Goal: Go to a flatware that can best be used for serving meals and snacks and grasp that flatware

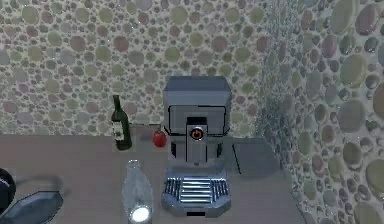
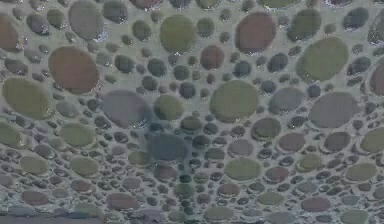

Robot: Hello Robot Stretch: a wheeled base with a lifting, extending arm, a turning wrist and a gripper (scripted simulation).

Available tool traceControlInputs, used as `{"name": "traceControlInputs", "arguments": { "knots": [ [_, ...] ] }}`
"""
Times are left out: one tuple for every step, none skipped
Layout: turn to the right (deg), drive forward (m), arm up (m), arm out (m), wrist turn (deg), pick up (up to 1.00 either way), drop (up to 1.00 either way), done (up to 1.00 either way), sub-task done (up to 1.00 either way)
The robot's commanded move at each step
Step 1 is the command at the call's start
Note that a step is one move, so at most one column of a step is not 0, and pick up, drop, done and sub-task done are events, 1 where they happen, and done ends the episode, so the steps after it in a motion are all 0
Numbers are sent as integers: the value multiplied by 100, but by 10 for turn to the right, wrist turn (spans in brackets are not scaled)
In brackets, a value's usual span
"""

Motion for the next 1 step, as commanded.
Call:
{"name": "traceControlInputs", "arguments": {
  "knots": [
    [-450, 0, 0, 0, 0, 0, 0, 0, 0]
  ]
}}
